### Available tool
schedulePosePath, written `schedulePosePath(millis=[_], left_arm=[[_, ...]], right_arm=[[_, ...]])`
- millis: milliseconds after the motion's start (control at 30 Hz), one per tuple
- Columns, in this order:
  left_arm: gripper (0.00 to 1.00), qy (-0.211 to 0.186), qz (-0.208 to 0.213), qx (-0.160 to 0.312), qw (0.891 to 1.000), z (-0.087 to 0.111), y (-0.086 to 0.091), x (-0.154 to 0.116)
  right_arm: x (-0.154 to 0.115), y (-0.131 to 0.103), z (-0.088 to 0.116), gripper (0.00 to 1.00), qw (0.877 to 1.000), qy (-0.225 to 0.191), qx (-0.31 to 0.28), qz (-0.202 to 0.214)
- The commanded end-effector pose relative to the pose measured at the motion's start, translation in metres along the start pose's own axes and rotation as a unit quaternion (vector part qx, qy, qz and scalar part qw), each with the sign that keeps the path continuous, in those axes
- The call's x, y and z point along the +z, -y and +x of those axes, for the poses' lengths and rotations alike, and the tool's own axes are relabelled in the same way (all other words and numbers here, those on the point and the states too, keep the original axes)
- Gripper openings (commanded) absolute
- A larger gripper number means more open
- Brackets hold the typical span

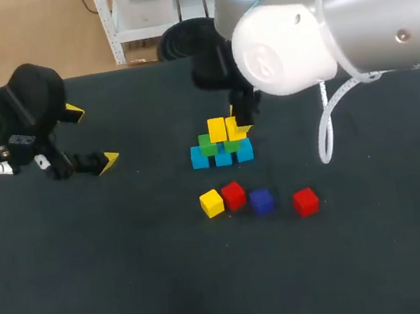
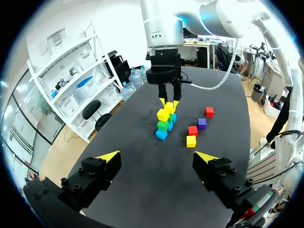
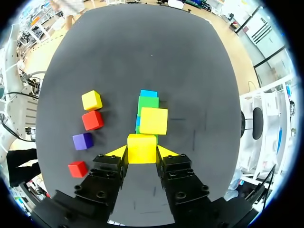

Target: Place the blue cubes, place green cubes on the blue cubes, place the yellow cubes on the green cubes, then place the red cubes on the yellow cubes, and place purple cube on the red cubes.

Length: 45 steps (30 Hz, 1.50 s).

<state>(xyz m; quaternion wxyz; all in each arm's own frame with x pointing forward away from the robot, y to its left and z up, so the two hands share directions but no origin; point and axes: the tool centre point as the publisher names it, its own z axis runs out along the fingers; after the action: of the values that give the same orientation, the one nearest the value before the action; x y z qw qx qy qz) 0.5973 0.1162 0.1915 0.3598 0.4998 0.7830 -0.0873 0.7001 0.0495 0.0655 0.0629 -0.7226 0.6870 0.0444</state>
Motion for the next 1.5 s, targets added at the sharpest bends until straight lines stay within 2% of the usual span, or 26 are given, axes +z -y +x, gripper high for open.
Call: schedulePosePath(millis=[33, 1500], left_arm=[[1.00, 0.002, 0.001, 0.001, 1.000, 0.001, -0.001, 0.000], [1.00, 0.002, 0.001, 0.001, 1.000, 0.001, -0.001, 0.000]], right_arm=[[0.001, 0.002, -0.001, 0.00, 1.000, 0.000, 0.000, -0.001], [0.006, 0.017, -0.002, 0.00, 1.000, -0.003, 0.010, -0.016]])
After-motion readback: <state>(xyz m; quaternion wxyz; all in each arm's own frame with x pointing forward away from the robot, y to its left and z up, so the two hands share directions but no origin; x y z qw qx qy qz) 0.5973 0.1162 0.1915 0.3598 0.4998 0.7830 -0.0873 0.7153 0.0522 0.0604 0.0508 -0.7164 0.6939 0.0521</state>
